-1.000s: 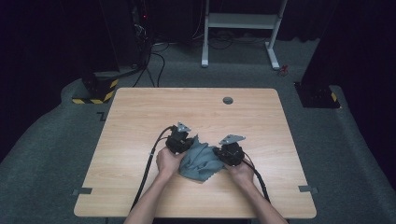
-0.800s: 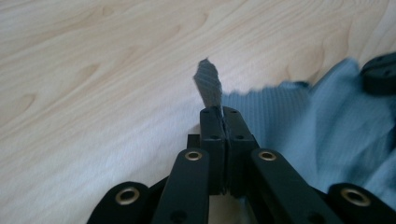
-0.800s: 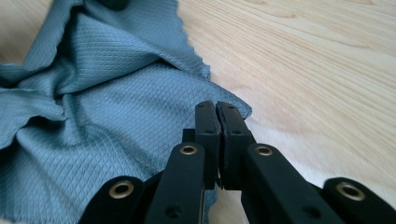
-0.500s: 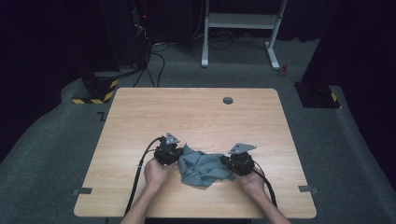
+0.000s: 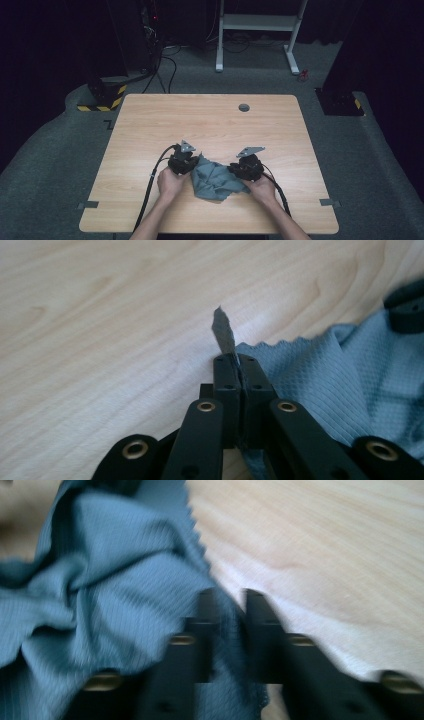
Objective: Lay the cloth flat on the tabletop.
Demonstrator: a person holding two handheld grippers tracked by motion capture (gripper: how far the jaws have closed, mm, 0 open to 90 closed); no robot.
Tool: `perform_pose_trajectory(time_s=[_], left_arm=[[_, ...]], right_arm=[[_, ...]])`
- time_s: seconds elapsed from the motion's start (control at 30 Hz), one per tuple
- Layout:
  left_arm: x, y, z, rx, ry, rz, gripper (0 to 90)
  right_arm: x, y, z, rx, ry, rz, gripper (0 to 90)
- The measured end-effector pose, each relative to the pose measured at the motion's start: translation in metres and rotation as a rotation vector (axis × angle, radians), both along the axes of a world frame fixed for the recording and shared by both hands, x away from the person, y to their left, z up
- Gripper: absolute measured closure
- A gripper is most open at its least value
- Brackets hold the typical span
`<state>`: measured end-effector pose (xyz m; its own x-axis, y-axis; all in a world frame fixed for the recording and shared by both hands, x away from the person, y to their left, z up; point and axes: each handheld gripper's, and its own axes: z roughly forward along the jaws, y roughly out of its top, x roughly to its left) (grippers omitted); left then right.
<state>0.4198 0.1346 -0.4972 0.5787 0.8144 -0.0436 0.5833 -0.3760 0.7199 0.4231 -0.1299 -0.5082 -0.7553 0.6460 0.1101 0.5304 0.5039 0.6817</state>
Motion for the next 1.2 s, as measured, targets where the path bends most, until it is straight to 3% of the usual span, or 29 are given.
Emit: perform_pose_trajectory(time_s=[0.03,0.13,0.27,0.33,0.4,0.53,0.7,0.83,0.9,0.97,1.07,1.13,1.2], left_arm=[[0.0,0.002,0.002,-0.007,-0.009,0.004,88.1],[-0.003,0.007,0.009,-0.03,-0.059,0.025,88.3],[-0.004,0.012,0.017,-0.067,-0.116,0.059,88.5],[-0.004,0.015,0.02,-0.089,-0.137,0.08,88.6],[-0.004,0.015,0.02,-0.088,-0.134,0.082,88.5],[-0.005,0.011,0.008,-0.02,-0.098,0.057,88.3],[-0.009,0.012,-0.012,-0.002,-0.036,0.052,86.8],[-0.014,0.014,-0.02,0.01,-0.036,0.06,86.1],[-0.017,0.015,-0.024,0.012,-0.048,0.063,85.0],[-0.018,0.015,-0.025,0.009,-0.053,0.065,83.7],[-0.02,0.014,-0.026,0.026,-0.081,0.074,81.8],[-0.022,0.016,-0.029,0.013,-0.099,0.084,76.9],[-0.021,0.02,-0.029,-0.016,-0.078,0.095,72.4]], right_arm=[[-0.003,0.0,0.0,-0.012,-0.017,0.02,88.8],[-0.013,-0.003,0.005,-0.004,-0.048,0.04,89.8],[-0.024,-0.009,0.019,0.016,-0.133,0.043,89.7],[-0.027,-0.015,0.03,0.036,-0.17,0.036,89.6],[-0.028,-0.018,0.034,0.045,-0.179,0.033,89.6],[-0.035,-0.017,0.028,0.025,-0.133,0.073,89.2],[-0.043,-0.007,0.004,-0.075,-0.094,0.133,87.5],[-0.044,-0.008,0.005,-0.049,-0.072,0.151,76.0],[-0.042,-0.013,0.01,-0.015,-0.08,0.134,71.2],[-0.037,-0.02,0.018,0.039,-0.078,0.079,70.6],[-0.027,-0.024,0.025,0.063,-0.086,0.013,71.0],[-0.018,-0.022,0.027,0.07,-0.071,-0.015,71.5],[-0.01,-0.015,0.025,0.058,-0.054,-0.024,71.6]])
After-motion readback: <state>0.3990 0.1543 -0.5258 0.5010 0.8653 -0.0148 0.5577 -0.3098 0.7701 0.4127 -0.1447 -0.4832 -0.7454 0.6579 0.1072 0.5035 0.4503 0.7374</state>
